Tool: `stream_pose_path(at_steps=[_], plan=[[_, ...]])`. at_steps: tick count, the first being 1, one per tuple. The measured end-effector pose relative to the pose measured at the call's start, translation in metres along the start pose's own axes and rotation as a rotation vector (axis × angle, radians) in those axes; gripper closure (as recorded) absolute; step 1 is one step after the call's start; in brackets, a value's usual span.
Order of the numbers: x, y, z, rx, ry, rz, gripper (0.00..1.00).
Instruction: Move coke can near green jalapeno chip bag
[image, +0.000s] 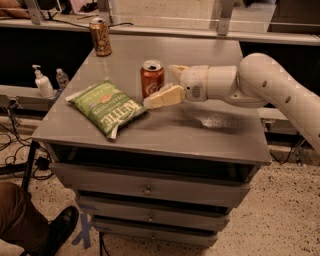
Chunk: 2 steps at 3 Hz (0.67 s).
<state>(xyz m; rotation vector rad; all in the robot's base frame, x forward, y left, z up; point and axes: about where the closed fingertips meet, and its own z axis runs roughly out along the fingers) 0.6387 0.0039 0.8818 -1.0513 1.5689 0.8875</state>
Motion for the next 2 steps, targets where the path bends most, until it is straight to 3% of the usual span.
stream_pose_path(at_steps=[2], plan=[[-0.009, -0.016, -0.027, 0.048, 0.014, -0.026, 0.00]])
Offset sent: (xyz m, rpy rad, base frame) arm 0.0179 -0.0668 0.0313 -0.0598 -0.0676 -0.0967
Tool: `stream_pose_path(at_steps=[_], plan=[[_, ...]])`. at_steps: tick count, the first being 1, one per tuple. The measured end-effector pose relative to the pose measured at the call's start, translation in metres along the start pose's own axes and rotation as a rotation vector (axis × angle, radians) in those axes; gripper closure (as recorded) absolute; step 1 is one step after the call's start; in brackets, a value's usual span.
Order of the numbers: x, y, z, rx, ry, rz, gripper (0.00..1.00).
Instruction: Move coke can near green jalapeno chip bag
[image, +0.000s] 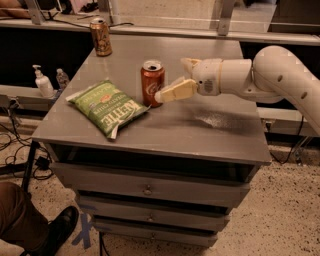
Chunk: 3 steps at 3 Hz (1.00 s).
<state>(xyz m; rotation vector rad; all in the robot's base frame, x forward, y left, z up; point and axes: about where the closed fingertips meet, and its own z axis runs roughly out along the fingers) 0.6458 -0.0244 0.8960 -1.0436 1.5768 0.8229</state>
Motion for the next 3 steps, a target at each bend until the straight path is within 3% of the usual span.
stream_pose_path(at_steps=[1, 3], plan=[[-0.015, -0.028, -0.034, 0.075, 0.012, -0.053, 0.00], [-0.066, -0.074, -0.115, 0.230, 0.004, -0.180, 0.00]])
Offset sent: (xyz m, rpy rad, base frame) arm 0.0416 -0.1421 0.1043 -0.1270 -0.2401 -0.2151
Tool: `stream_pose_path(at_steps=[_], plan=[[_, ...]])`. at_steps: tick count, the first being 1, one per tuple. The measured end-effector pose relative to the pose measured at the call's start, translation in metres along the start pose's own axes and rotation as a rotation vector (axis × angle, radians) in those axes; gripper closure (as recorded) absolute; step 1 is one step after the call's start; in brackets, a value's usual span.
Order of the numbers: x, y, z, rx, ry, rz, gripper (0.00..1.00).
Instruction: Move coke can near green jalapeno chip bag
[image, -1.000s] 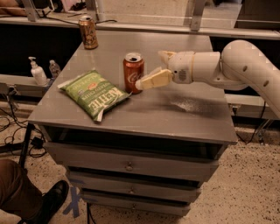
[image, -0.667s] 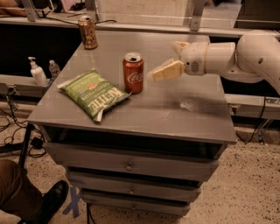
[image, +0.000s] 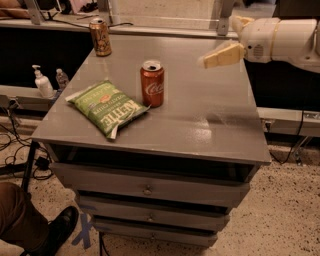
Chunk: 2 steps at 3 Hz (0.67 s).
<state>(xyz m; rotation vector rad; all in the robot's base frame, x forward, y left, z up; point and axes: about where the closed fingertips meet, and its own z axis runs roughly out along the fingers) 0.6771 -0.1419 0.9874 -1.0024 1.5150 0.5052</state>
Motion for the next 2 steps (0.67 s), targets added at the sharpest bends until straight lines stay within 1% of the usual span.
stream_pose_path(at_steps=[1, 2], plan=[[-0.0200, -0.0241, -0.0271, 0.095, -0.017, -0.021, 0.00], [-0.0200, -0.0240, -0.0270, 0.094, -0.017, -0.021, 0.00]])
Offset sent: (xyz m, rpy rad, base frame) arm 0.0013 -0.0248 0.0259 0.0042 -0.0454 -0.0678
